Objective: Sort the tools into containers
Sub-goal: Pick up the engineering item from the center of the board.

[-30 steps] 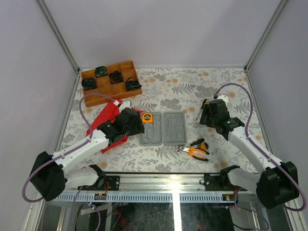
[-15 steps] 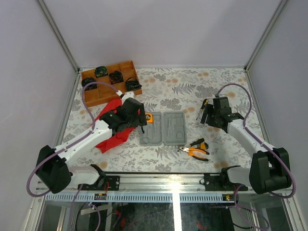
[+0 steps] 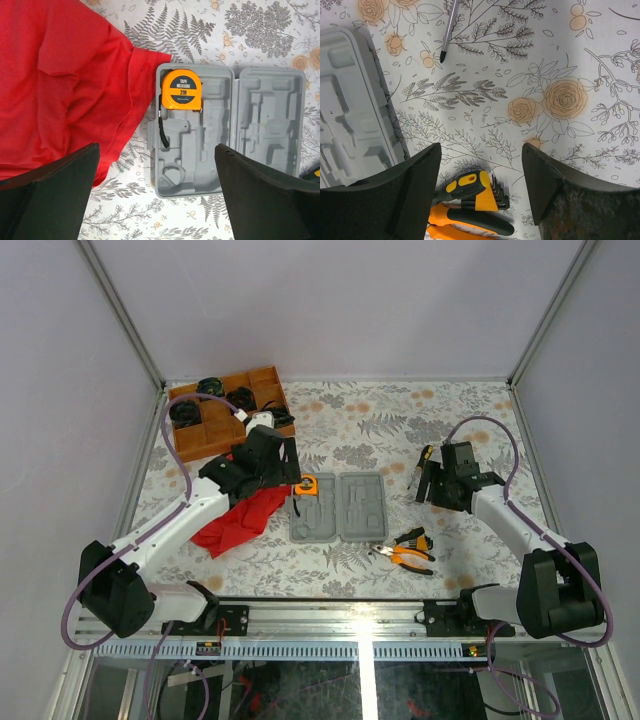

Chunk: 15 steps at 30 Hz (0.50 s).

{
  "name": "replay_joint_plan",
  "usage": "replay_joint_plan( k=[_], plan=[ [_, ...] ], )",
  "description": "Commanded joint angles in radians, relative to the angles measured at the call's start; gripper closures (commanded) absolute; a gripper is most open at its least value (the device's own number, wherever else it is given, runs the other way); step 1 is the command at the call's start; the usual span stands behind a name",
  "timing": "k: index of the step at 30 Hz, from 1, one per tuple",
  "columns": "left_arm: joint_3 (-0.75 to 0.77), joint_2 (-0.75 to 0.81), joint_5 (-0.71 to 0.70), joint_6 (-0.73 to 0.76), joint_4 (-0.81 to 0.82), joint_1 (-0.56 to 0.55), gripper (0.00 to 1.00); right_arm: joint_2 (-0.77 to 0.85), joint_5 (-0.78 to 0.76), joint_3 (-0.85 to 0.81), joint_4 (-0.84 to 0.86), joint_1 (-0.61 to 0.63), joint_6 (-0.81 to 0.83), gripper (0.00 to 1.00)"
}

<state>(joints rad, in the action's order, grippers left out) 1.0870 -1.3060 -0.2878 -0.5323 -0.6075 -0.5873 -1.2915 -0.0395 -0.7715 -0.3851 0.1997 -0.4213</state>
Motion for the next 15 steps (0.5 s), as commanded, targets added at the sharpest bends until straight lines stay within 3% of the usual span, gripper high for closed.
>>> replay_joint_plan(
  k=[1, 6, 15],
  plan=[
    [0.009, 0.022, -0.030, 0.043, -0.012, 0.015, 0.03, 0.023, 0.020, -0.030, -0.038, -0.005, 0.007, 0.27],
    [-0.018, 0.044, -0.033, 0.036, -0.012, 0.015, 0.00, 0.026, 0.035, -0.021, -0.025, -0.003, -0.052, 0.27],
    [-0.023, 0.060, -0.059, 0.041, -0.017, 0.015, 0.00, 0.136, -0.158, 0.083, 0.024, -0.004, -0.253, 0.26]
  ],
)
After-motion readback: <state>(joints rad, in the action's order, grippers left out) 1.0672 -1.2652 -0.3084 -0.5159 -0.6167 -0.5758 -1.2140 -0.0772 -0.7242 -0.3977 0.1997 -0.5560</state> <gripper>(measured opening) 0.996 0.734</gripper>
